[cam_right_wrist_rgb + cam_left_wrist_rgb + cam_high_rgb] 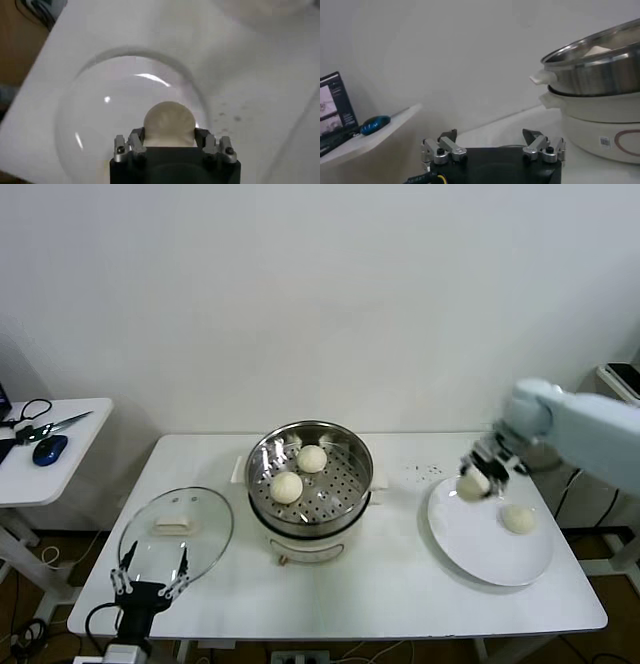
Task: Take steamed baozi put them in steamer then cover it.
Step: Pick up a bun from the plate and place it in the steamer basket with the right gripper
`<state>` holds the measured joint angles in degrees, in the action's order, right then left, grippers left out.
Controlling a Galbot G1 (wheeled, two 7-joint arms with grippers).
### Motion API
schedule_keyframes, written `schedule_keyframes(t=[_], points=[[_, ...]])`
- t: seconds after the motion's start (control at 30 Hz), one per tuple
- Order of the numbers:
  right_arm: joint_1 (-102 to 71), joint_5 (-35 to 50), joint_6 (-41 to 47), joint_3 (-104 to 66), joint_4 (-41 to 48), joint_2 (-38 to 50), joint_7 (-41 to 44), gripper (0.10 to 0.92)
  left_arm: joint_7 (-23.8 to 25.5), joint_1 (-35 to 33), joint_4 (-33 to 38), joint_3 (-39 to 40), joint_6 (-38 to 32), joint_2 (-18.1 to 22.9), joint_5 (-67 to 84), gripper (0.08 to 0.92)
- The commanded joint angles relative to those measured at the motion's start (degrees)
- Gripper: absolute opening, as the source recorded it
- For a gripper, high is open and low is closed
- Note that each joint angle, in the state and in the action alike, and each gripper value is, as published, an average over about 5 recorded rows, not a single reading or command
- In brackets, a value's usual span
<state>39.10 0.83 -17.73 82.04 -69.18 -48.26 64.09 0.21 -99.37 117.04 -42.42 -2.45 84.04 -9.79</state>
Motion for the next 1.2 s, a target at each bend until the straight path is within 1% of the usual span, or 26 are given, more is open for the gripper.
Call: schedule_keyframes(t=[0.03, 0.23, 0.47, 0.7, 1.2], points=[[13.27, -0.48, -14.20, 2.27, -0.13, -16.03, 0.86, 0.653, 0.12, -0.20, 0.06, 0.10, 0.01, 0.11, 0.02, 0.823], [9.28, -0.71, -15.04, -0.69, -2.50, -25.82, 1.79, 0.653, 0.05, -1.07, -0.21, 0.13, -0.54, -0.20, 0.37, 0.823], [3.37, -2.15, -15.04, -1.24, -3.23, -32.29, 1.82, 0.654, -0.12, -3.09, -0.74, -0.37, -1.64, -1.52, 1.56, 0.823], [-2.20, -4.16, -15.01, -0.25, -2.75, -34.50, 2.03, 0.660, -0.19, -3.38, -1.04, -0.51, -1.90, -1.60, 2.31, 0.823], [-6.46, -5.24, -14.67, 1.56, -2.94, -33.54, 2.66, 0.662, 0.01, -1.88, -2.36, -0.14, -1.50, -1.93, 2.43, 0.823]])
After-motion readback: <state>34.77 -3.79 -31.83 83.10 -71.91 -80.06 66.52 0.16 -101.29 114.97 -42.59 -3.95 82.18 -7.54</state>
